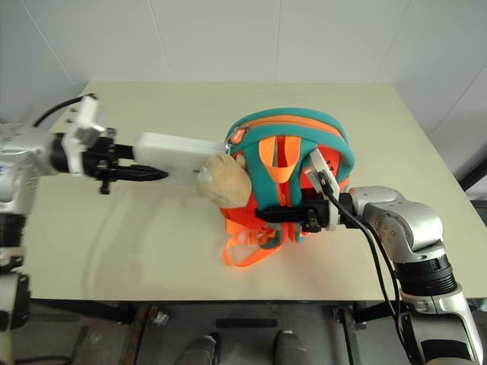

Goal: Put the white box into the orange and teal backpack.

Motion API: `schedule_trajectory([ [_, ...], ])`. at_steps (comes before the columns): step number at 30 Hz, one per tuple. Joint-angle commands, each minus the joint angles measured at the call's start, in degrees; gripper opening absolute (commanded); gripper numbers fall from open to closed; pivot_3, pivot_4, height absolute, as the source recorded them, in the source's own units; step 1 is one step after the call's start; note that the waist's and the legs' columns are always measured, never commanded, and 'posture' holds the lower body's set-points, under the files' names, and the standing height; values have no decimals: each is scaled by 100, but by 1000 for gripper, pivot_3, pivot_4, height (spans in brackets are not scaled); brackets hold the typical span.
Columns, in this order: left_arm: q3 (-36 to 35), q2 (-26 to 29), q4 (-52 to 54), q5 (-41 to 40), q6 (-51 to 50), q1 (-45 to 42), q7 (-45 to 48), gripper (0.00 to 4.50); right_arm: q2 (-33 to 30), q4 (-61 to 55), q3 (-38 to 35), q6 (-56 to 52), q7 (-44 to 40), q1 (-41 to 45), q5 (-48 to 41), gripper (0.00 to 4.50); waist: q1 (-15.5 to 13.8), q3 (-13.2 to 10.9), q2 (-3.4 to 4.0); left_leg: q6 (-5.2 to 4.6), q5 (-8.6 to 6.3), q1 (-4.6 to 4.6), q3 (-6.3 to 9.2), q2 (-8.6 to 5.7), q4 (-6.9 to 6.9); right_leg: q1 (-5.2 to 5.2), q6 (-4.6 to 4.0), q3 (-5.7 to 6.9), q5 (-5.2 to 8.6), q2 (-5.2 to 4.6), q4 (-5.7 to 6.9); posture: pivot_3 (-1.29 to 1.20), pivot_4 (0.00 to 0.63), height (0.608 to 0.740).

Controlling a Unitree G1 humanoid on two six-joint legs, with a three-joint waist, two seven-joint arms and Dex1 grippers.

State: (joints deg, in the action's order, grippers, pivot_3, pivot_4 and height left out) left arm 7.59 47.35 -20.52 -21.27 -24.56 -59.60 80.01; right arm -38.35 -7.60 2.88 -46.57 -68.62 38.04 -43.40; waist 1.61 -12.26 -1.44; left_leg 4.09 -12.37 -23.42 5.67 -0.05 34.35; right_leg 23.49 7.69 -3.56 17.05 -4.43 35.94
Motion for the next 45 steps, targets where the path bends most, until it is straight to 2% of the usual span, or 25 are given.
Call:
schedule_trajectory([
  [1, 406, -300, -231, 407, 213, -485, 334, 1276, 45, -68, -17, 77, -48, 86, 3, 45, 29, 0, 0, -2, -1, -1, 0, -1, 2, 0, 1, 0, 1, 0, 0, 0, 150, 740],
  [5, 668, -980, -833, 739, 274, -922, 206, 1276, 98, -107, -6, 94, 7, 88, 20, 45, 71, 0, 1, -3, -2, 1, -2, 1, 1, 5, 4, -3, 7, 1, 6, 0, 150, 740],
  [10, 686, -2253, -1754, 1020, 525, -1348, -341, 1276, 228, -235, -28, 90, 169, 65, 9, 45, 7, -1, 0, -9, -6, -6, 0, -2, 30, 2, 9, -3, 6, 0, 11, 0, 150, 740],
  [13, 556, -2633, -1969, 1066, 559, -1446, -543, 1276, 285, -332, -20, 87, 251, -5, 4, 45, 3, -1, 0, -17, -10, -21, 3, -4, 54, 3, 17, -3, 1, -1, 11, 0, 150, 740],
  [16, 472, -2745, -1935, 1071, 423, -1426, -591, 1276, 327, -401, -36, 69, 327, -58, -19, 45, 4, -1, 0, -20, -13, -25, 3, -5, 65, 3, 20, -4, 0, -1, 13, 0, 150, 740],
  [18, 429, -2674, -1744, 1031, 353, -1316, -494, 2014, 337, -429, -49, 64, 363, -92, -31, 0, 0, -1, 0, -20, -13, -25, 4, -5, 67, 3, 21, -3, -1, -1, 16, 0, 150, 740],
  [25, 125, -1969, -1231, 901, 406, -999, -7, 4016, 324, -407, -90, 90, 395, -167, 6, 0, 70, -2, 2, -20, -13, -23, 5, -3, 64, 5, 20, -4, 0, 0, 21, 0, 150, 740],
  [27, 75, -1729, -1190, 884, 504, -974, 167, 4468, 326, -359, -84, 119, 387, -156, 37, 0, 86, -2, 2, -19, -13, -22, 5, -3, 64, 6, 19, -4, 0, 1, 25, 0, 150, 740],
  [31, 40, -1113, -1268, 1074, 1151, -840, 447, 4468, 338, -254, -59, 203, 393, -132, 132, 0, 109, -2, 3, -19, -13, -20, 4, -3, 67, 5, 19, -4, 0, 0, 25, 0, 150, 740],
  [37, -267, -536, -1020, 730, 1155, -524, 988, 4468, 334, -124, -24, 300, 374, -106, 241, 0, 70, -2, 3, -20, -13, -18, 5, -4, 68, 1, 18, -4, 1, 0, 27, 0, 150, 740],
  [40, -587, -384, -251, 259, 912, 15, 911, 4468, 322, -85, -36, 324, 372, -126, 268, 0, 62, -2, 3, -20, -13, -18, 5, -3, 68, 1, 18, -4, 1, -1, 28, 0, 150, 740],
  [45, -917, -485, 1326, -621, 25, 648, 488, 4468, 337, -17, -14, 370, 352, -156, 319, 0, 25, -2, 3, -20, -13, -19, 7, -2, 71, 2, 16, -5, 2, -1, 34, 0, 150, 740],
])
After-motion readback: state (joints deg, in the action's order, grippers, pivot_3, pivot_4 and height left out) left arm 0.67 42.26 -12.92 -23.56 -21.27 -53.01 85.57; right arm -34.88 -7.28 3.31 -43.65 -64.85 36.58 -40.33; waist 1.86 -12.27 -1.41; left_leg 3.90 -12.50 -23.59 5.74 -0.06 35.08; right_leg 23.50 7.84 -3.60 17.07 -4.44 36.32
